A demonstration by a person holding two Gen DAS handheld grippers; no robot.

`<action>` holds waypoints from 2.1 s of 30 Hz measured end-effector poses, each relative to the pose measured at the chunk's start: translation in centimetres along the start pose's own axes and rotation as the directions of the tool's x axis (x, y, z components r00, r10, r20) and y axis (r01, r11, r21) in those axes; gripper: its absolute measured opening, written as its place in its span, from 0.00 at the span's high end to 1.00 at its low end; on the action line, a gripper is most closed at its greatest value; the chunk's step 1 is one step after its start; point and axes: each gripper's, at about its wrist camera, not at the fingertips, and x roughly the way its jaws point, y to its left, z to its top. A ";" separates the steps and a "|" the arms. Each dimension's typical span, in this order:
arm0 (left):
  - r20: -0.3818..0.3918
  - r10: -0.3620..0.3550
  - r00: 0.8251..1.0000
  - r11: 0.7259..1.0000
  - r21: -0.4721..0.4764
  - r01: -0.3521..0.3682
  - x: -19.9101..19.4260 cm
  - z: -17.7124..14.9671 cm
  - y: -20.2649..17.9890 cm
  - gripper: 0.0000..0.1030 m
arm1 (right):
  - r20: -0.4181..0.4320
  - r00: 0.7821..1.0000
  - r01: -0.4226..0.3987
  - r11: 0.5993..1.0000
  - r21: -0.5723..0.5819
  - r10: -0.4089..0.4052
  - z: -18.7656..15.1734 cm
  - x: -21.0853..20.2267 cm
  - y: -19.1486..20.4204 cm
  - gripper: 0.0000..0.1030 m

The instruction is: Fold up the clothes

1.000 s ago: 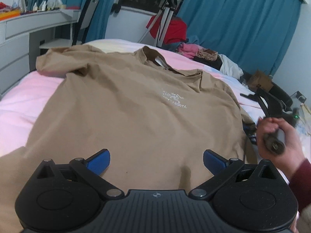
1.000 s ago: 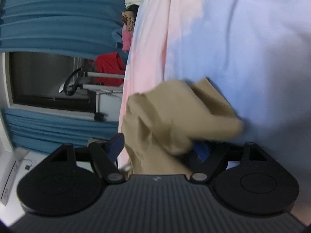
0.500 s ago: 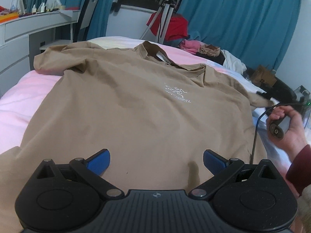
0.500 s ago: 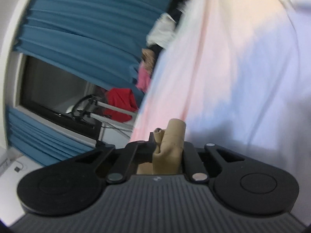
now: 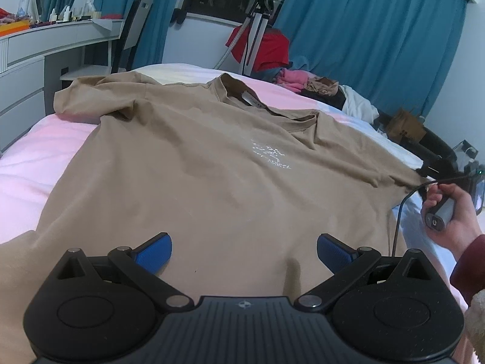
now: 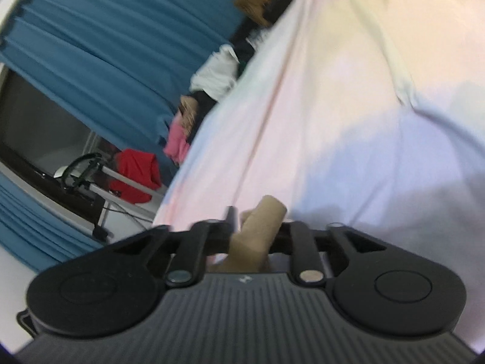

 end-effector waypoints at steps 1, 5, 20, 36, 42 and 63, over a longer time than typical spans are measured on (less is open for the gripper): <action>0.001 -0.002 1.000 1.000 -0.001 0.002 -0.1 0.0 0.0 0.00 | 0.008 1.000 0.004 1.000 0.009 -0.004 0.0 -0.3 -0.1 0.25; 0.006 -0.012 1.000 1.000 -0.004 0.012 -0.4 0.1 -0.1 0.00 | 0.042 0.999 0.006 1.000 0.018 -0.007 0.3 -2.5 -0.1 0.21; -0.010 -0.057 0.998 0.997 -0.054 0.056 -1.4 -0.2 0.0 0.00 | -0.104 0.989 0.094 0.989 -0.111 -0.105 -3.9 -3.4 -0.1 0.45; -0.043 -0.068 0.997 0.994 -0.089 0.064 0.2 0.1 0.3 0.00 | -0.124 0.988 0.064 0.979 -0.192 -0.089 -4.0 -5.1 3.2 0.89; -0.020 -0.085 0.996 0.991 -0.105 0.083 -1.1 0.4 0.4 0.00 | -0.104 0.994 0.008 0.996 -0.084 -0.017 -3.2 -9.1 3.4 0.87; -0.011 -0.056 0.998 0.992 -0.114 0.054 0.0 0.8 1.2 0.00 | -0.007 0.999 -0.035 0.984 -0.173 0.035 -6.9 -0.7 2.6 0.34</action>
